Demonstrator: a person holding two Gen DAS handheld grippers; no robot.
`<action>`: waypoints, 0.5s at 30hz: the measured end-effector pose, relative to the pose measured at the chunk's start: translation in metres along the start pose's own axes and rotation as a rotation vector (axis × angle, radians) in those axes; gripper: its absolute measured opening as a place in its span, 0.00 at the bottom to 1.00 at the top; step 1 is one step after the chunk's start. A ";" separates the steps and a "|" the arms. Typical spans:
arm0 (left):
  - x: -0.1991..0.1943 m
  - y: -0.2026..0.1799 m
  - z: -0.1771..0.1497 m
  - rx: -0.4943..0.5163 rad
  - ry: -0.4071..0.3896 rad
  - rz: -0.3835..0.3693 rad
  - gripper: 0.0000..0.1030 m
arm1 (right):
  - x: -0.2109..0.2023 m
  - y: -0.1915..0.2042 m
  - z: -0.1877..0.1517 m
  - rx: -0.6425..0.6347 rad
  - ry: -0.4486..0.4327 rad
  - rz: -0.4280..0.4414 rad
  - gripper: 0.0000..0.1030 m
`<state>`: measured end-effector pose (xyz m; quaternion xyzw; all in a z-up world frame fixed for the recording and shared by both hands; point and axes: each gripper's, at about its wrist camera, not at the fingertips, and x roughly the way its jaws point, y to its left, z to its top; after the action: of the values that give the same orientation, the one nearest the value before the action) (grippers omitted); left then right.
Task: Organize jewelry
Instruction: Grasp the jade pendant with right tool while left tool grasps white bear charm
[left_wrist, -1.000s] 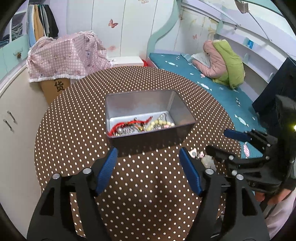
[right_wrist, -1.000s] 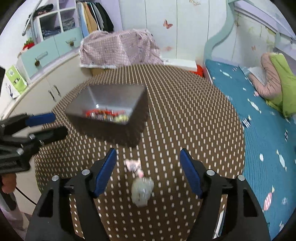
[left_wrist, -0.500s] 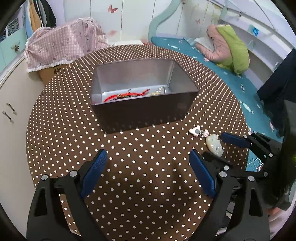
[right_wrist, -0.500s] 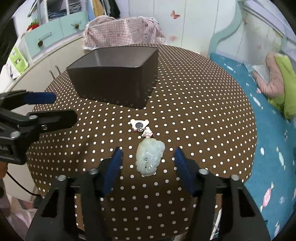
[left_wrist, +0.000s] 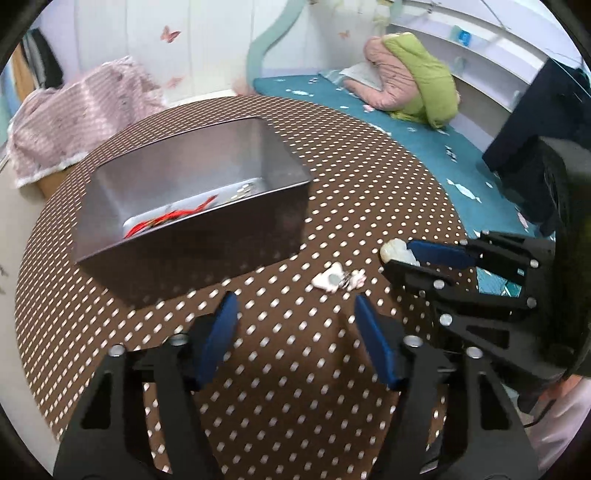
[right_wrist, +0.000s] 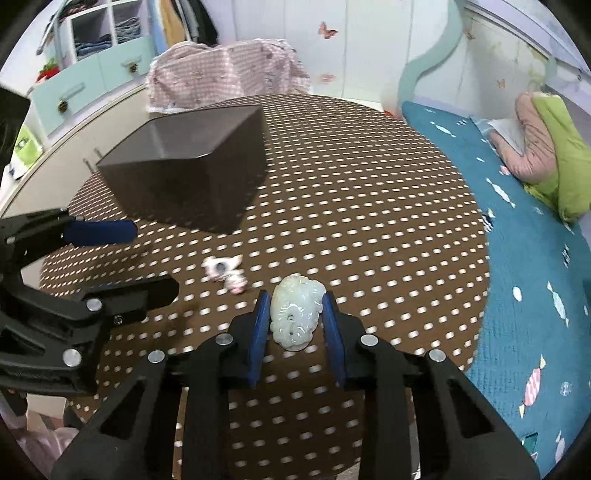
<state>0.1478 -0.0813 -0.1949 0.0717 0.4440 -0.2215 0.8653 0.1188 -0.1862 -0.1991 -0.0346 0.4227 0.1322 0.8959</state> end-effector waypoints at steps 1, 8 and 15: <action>0.006 -0.002 0.001 0.009 0.003 0.000 0.56 | 0.001 -0.002 0.001 0.004 0.000 -0.006 0.27; 0.024 -0.016 0.008 0.069 -0.008 -0.008 0.51 | 0.002 -0.016 0.006 0.013 -0.008 0.006 0.27; 0.035 -0.023 0.014 0.105 0.010 0.029 0.26 | 0.002 -0.018 0.007 0.013 -0.013 0.021 0.27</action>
<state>0.1660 -0.1177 -0.2130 0.1245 0.4350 -0.2312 0.8613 0.1300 -0.2021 -0.1974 -0.0237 0.4178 0.1390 0.8975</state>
